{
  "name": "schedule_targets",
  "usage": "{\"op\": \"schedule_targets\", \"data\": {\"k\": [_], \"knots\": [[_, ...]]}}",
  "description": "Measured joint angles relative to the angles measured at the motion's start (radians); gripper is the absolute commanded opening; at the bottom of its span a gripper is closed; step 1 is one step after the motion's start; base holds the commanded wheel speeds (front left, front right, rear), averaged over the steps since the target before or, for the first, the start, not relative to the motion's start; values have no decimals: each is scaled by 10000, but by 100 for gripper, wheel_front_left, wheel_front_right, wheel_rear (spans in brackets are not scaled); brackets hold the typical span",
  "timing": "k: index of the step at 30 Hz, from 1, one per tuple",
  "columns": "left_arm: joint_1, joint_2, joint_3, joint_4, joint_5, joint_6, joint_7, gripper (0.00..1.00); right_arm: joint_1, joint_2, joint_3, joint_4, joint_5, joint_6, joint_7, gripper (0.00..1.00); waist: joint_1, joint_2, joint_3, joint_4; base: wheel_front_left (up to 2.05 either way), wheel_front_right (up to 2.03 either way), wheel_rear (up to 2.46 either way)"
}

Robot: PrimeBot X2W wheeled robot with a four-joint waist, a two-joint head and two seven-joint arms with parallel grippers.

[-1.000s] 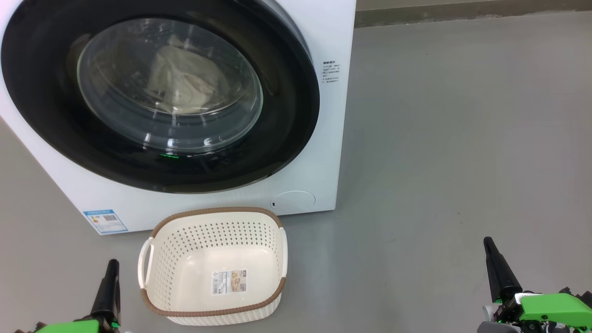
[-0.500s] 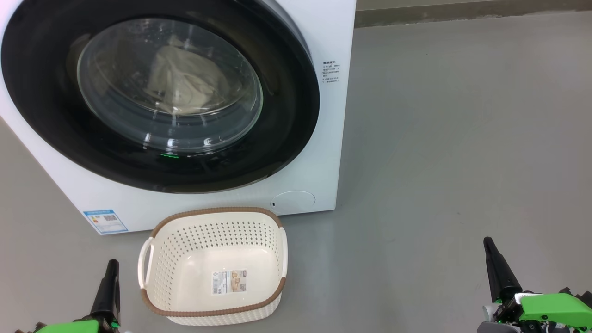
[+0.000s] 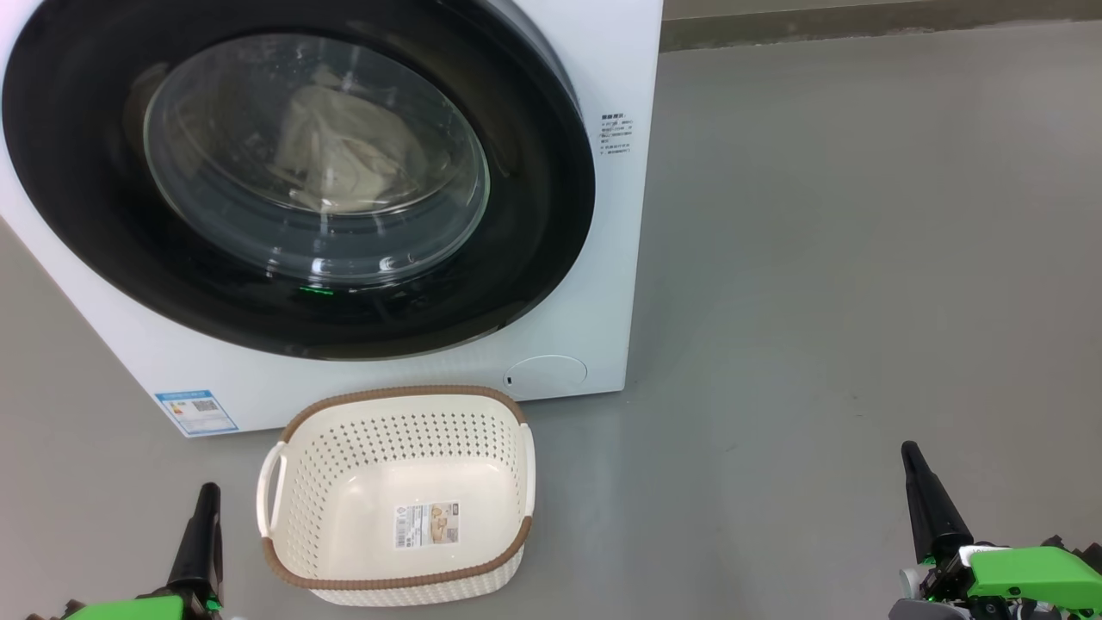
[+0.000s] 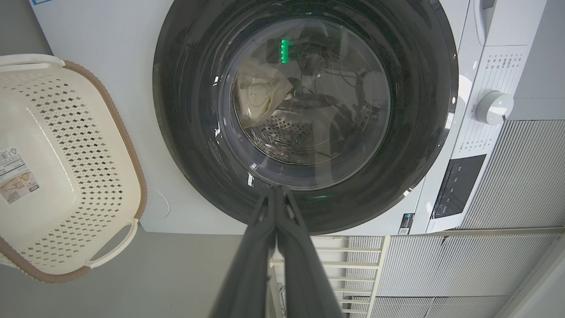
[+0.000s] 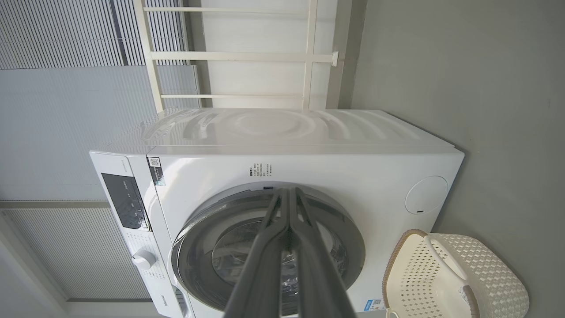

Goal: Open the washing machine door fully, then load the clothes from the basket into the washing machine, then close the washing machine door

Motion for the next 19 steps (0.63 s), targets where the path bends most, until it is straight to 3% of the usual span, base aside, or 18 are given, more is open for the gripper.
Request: {"op": "schedule_targets", "data": {"k": [19], "knots": [[0,-13,29,2,4,0,73,0,-1,13,-38,0,-13,0,71,0,0,0,0,0,0,0,0]]}}
